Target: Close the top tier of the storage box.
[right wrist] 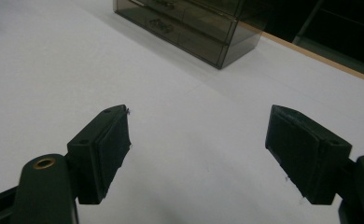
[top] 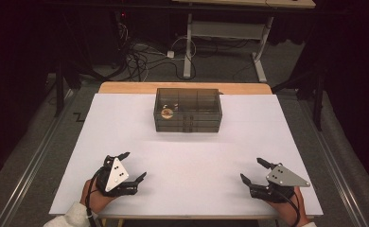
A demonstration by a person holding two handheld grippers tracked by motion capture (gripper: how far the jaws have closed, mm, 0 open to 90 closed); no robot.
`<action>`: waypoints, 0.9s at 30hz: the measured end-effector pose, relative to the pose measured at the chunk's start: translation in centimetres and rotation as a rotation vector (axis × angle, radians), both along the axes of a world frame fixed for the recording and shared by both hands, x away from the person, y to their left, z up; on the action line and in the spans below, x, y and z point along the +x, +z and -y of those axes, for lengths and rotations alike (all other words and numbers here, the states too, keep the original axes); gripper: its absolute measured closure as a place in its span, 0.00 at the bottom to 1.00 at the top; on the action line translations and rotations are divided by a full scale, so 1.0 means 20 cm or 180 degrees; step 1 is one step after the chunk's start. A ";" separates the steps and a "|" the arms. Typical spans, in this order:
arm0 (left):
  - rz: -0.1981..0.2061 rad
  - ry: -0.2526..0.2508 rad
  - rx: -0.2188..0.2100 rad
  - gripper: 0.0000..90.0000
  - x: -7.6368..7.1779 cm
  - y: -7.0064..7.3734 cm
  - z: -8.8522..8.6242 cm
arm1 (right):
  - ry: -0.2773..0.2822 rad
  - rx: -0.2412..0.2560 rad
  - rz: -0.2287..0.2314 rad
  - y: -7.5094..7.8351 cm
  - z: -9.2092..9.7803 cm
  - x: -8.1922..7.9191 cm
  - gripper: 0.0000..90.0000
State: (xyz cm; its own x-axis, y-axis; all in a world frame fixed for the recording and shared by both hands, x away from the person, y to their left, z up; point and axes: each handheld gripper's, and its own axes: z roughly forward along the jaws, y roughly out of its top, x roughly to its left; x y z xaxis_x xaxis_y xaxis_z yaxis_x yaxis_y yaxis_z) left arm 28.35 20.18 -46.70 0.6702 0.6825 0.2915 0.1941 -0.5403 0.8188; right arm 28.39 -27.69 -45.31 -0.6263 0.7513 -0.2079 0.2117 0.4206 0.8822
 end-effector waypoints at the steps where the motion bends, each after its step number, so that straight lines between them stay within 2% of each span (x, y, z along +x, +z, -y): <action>1: -0.0015 -0.0001 -0.0004 0.16 0.00 0.00 0.00 | 0.0006 -0.0001 -0.0006 0.00 0.00 0.00 0.24; 7: -0.0036 -0.0012 0.0034 0.16 -0.02 -0.01 0.00 | 0.0052 -0.0014 -0.0004 0.00 -0.03 0.02 0.24; 13: -0.0037 -0.0013 -0.0013 0.16 -0.02 -0.01 -0.01 | 0.0087 -0.0033 0.0012 0.01 -0.05 0.03 0.24; 27: -0.0037 -0.0019 0.0010 0.16 -0.02 -0.01 0.00 | 0.0072 -0.0018 -0.0002 0.01 -0.05 0.04 0.24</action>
State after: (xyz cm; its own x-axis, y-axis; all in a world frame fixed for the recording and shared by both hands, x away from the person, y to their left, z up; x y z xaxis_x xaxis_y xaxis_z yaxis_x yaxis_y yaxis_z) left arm 27.93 20.11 -46.90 0.6777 0.6776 0.2857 0.2004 -0.5440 0.8148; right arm 29.14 -26.77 -45.20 -0.6434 0.7357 -0.2118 0.2025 0.4304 0.8796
